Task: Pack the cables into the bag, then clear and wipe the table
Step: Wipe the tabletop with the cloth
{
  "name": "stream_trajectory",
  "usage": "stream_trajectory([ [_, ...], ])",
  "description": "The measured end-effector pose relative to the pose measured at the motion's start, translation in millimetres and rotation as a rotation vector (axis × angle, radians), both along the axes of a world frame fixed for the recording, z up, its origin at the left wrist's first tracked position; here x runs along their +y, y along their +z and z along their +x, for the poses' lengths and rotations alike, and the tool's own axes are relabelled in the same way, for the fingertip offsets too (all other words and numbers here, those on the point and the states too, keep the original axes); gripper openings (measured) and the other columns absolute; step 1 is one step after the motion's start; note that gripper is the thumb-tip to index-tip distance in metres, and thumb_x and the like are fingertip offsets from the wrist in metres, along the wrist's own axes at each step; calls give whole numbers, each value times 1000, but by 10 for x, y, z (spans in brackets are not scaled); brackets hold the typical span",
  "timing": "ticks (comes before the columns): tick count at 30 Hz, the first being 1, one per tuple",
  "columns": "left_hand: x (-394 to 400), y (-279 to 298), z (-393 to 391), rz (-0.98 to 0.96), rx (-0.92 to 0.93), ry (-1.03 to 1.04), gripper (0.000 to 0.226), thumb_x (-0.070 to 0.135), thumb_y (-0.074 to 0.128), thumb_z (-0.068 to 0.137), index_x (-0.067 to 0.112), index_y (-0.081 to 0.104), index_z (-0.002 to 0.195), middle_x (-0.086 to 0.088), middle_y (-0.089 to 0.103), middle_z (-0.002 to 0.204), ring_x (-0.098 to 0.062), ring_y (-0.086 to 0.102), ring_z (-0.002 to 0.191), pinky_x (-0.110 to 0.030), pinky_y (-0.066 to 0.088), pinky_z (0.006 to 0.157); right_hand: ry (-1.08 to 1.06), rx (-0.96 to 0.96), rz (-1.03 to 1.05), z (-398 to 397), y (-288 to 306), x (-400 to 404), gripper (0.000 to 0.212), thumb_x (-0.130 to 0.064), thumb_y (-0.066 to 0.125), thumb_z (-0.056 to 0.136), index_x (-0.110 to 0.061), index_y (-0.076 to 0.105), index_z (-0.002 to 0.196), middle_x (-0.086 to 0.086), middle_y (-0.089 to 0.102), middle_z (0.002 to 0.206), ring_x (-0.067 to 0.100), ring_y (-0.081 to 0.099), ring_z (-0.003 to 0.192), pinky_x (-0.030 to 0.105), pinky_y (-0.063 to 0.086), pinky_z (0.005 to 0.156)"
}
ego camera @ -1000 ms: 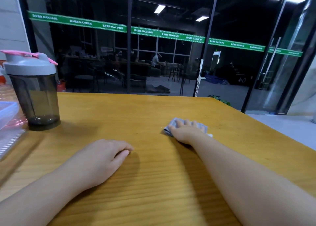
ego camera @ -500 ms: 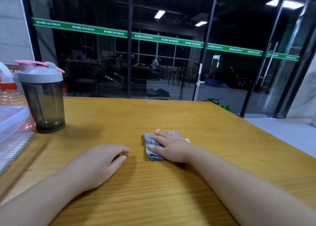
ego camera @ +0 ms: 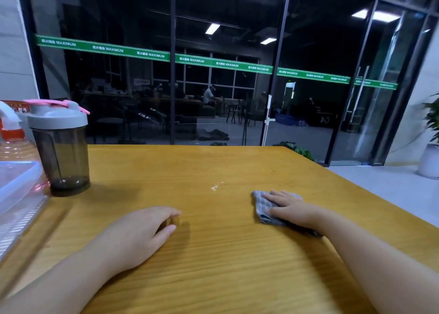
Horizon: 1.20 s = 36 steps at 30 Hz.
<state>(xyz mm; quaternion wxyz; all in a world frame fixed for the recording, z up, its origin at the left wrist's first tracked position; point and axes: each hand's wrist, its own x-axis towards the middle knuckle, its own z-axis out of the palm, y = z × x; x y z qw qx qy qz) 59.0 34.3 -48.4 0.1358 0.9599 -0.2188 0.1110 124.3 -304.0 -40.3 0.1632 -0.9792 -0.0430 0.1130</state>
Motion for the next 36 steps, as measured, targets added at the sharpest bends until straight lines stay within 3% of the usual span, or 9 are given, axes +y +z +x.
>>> stream_trajectory([
  [3, 11, 6, 0, 10, 4, -4, 39, 44, 35, 97, 42, 35, 136, 31, 36, 138, 9, 35, 127, -10, 29, 99, -195, -74, -56, 26, -58, -274, 60, -59, 37, 93, -42, 22, 148, -12, 13, 159, 17, 5, 148, 42, 6, 118],
  [5, 13, 6, 1, 16, 9, -7, 39, 44, 34, 97, 43, 34, 136, 31, 36, 138, 9, 34, 127, -10, 28, 99, -349, -143, -38, 47, -118, -418, 62, -64, 40, 89, -39, 33, 145, -8, 30, 154, 21, 24, 143, 43, 23, 115],
  [7, 12, 9, -2, 20, 15, -10, 39, 45, 34, 97, 43, 34, 136, 31, 36, 138, 9, 34, 127, -10, 29, 100, -469, -227, 2, 69, -156, -467, 56, -64, 47, 86, -33, 49, 133, -2, 53, 134, 23, 48, 123, 42, 43, 100],
  [9, 6, 12, -5, 19, 21, -10, 39, 45, 34, 97, 44, 34, 136, 30, 36, 138, 9, 34, 127, -11, 29, 101, -509, -298, -49, 93, -139, -446, 40, -56, 52, 88, -25, 57, 114, 0, 60, 105, 22, 56, 100, 39, 51, 86],
  [14, 5, -14, -4, 19, 19, -15, 39, 46, 34, 97, 44, 34, 136, 31, 36, 138, 9, 33, 128, -12, 29, 102, -468, -349, -194, 63, -27, -304, 28, -42, 49, 95, -14, 48, 96, 1, 54, 86, 23, 55, 87, 33, 45, 71],
  [20, -12, -18, 7, 5, 37, -27, 38, 46, 34, 96, 46, 33, 135, 32, 26, 142, 12, 27, 129, -11, 26, 104, -403, -649, 202, -45, 79, -191, 18, -28, 46, 98, -14, 36, 94, 6, 55, 84, 24, 53, 74, 38, 43, 62],
  [29, -42, 7, -22, 15, 43, -27, 39, 44, 33, 97, 44, 32, 136, 32, 21, 144, 10, 26, 131, -10, 24, 103, -238, -465, 325, 12, 203, 663, 32, -42, 49, 96, -15, 39, 81, -1, 42, 71, 13, 38, 59, 27, 25, 50],
  [33, -37, 19, -35, -4, 33, -27, 38, 44, 33, 97, 44, 33, 135, 34, 19, 142, 10, 29, 129, -9, 26, 99, -373, -230, 902, 166, 264, 1037, 18, -26, 60, 89, -10, 53, 92, 3, 54, 80, 14, 51, 68, 25, 38, 55],
  [36, -23, -2, -20, -20, 24, -31, 37, 43, 35, 97, 45, 35, 133, 34, 18, 142, 9, 30, 129, -11, 27, 101, -366, -152, 1018, 315, 255, 1332, 23, -11, 60, 85, -5, 55, 106, 10, 62, 93, 22, 61, 81, 31, 49, 68],
])
